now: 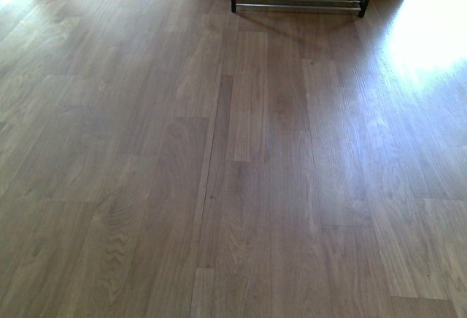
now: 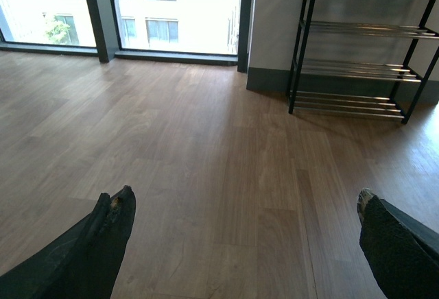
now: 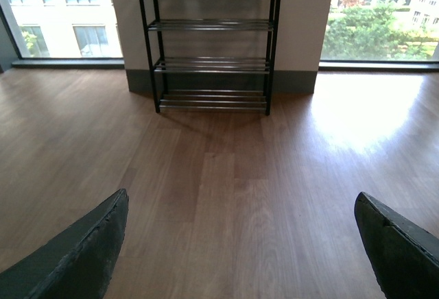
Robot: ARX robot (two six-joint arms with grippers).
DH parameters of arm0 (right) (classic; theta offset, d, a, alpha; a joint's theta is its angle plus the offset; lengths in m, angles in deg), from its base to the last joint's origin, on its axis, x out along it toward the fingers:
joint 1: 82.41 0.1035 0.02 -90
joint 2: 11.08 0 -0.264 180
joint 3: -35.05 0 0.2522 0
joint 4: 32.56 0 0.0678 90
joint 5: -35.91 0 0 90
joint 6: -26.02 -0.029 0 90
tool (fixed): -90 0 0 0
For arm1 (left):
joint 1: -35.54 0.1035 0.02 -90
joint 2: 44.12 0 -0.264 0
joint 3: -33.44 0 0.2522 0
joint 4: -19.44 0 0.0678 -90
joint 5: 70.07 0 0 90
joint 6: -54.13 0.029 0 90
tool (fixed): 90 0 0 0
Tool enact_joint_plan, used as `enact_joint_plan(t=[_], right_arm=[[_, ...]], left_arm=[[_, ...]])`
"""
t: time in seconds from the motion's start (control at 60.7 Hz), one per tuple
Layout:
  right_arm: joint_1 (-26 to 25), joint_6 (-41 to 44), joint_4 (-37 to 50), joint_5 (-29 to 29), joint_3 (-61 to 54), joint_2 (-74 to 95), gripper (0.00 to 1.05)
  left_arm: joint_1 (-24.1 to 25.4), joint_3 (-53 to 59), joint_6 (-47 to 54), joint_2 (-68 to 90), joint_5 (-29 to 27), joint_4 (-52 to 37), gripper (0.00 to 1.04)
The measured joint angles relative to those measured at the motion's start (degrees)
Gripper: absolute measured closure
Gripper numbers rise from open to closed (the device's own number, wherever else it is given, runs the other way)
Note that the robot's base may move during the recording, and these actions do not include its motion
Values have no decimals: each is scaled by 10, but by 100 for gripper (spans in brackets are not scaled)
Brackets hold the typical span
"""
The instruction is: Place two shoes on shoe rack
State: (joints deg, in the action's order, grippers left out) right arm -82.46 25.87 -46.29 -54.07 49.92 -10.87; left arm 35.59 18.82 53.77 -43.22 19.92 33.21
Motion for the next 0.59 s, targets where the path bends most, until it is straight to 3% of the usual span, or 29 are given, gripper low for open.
enact_joint_plan(t=[0.593], right_arm=[[0,0,0,0,0,0,9]], left_arm=[[0,0,0,0,0,0,9]])
